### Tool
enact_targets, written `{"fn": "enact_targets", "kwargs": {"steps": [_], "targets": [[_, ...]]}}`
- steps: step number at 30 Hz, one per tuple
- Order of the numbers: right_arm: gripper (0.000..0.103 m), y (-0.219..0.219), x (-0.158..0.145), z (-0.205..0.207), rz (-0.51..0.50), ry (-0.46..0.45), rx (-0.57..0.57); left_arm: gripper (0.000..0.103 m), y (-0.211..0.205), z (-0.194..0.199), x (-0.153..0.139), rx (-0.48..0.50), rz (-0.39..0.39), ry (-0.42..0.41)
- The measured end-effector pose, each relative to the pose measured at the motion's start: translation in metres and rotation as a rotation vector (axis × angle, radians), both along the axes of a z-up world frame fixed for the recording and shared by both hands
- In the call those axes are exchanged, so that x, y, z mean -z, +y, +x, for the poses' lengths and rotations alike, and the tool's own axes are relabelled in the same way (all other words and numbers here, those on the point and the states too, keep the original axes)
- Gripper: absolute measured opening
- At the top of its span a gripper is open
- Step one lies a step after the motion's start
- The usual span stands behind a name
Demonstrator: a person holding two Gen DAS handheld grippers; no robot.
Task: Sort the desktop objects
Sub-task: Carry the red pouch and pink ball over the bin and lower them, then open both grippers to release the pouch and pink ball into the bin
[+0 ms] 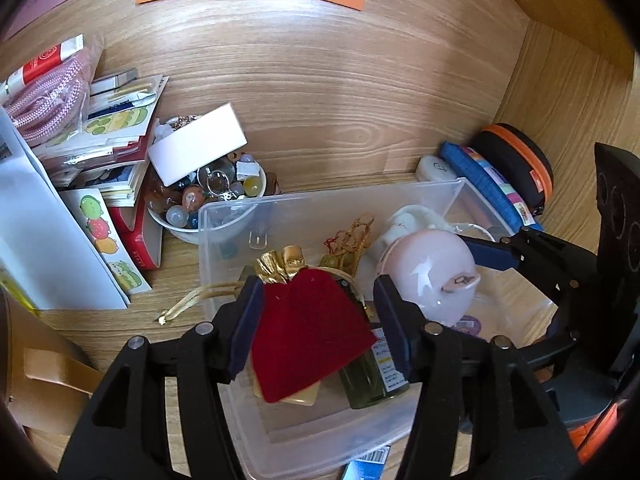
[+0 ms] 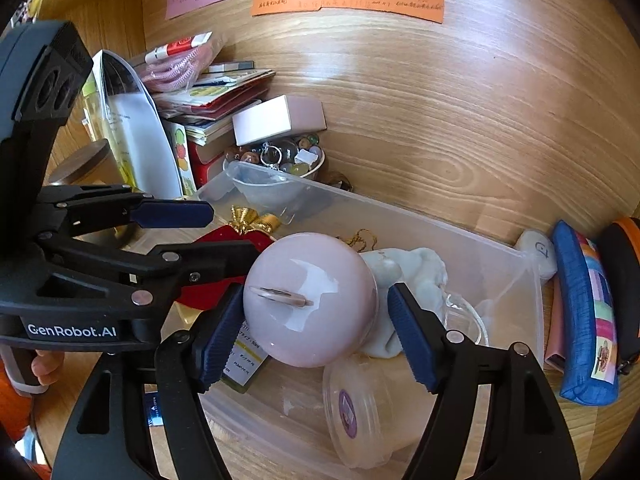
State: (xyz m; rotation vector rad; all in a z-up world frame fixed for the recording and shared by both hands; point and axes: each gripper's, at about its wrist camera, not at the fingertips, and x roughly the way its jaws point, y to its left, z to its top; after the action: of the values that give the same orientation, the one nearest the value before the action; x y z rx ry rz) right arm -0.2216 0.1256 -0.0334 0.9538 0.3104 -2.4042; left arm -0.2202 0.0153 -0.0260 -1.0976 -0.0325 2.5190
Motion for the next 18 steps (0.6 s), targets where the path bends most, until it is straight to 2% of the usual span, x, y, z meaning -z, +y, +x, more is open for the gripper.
{"fn": "enact_targets", "kwargs": {"steps": [6, 8, 13, 16, 18], "targets": [[0.072, 0.002, -0.01, 0.003, -0.008, 0.017, 0.011, 0.068, -0.004, 0.006, -0.009, -0.019, 0.013, 0.029], [0.079, 0.001, -0.015, 0.007, 0.003, 0.032, 0.008, 0.069, -0.006, 0.007, -0.012, -0.015, 0.031, 0.025], [0.081, 0.002, -0.031, 0.017, 0.025, 0.079, 0.035, 0.073, -0.01, 0.011, -0.025, -0.014, 0.061, 0.025], [0.081, 0.004, -0.038, 0.025, 0.027, 0.082, 0.038, 0.074, -0.011, 0.021, -0.032, -0.013, 0.058, 0.034], [0.081, 0.005, -0.041, 0.031, 0.035, 0.085, 0.044, 0.079, -0.011, 0.029, -0.036, -0.016, 0.045, 0.043]]}}
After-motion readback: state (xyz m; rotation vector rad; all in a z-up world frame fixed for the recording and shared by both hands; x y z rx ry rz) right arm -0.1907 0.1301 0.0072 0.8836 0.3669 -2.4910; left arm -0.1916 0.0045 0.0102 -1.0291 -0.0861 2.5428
